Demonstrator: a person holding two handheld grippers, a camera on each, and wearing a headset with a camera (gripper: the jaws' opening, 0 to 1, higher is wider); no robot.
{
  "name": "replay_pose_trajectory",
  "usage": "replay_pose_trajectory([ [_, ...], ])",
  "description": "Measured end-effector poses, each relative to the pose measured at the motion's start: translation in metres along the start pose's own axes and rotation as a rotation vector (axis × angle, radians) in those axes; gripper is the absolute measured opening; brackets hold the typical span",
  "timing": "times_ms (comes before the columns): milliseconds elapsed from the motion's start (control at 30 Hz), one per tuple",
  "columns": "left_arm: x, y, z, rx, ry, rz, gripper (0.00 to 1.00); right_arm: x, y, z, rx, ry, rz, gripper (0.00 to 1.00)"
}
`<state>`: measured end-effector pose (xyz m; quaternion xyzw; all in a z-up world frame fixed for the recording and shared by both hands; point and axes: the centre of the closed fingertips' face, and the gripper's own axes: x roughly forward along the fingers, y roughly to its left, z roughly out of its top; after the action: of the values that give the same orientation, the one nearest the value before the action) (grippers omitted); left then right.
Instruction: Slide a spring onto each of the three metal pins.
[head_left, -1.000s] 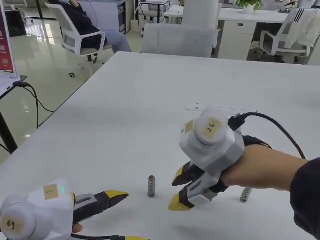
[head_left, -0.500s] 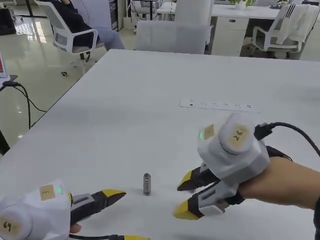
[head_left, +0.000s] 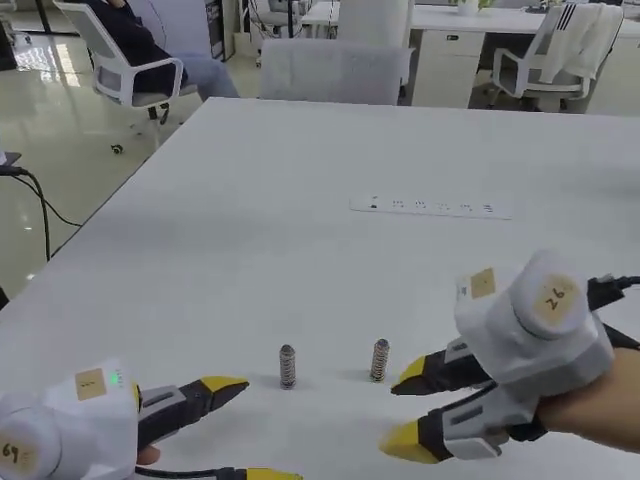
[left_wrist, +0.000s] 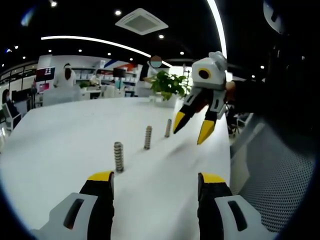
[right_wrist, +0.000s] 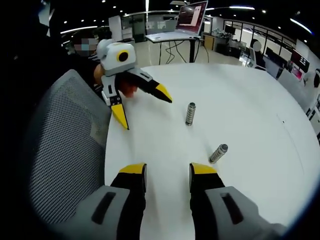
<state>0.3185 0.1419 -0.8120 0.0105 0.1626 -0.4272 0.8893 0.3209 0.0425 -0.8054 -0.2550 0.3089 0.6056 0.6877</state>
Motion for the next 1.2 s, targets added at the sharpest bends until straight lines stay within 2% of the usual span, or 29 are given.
replay_pose_trajectory([
  [400,-0.001,-0.003,0.0,0.0,0.003,0.002,0.64,-0.024,-0.008,-0.025,0.098,-0.056,-0.067,0.38],
  [533,-0.001,-0.004,0.0,0.0,0.005,0.003,0.64,-0.034,-0.012,-0.032,0.121,-0.087,-0.093,0.4],
  [1200,-0.003,-0.005,0.001,-0.003,0.005,0.017,0.65,-0.065,-0.037,-0.065,0.208,-0.161,-0.236,0.51],
])
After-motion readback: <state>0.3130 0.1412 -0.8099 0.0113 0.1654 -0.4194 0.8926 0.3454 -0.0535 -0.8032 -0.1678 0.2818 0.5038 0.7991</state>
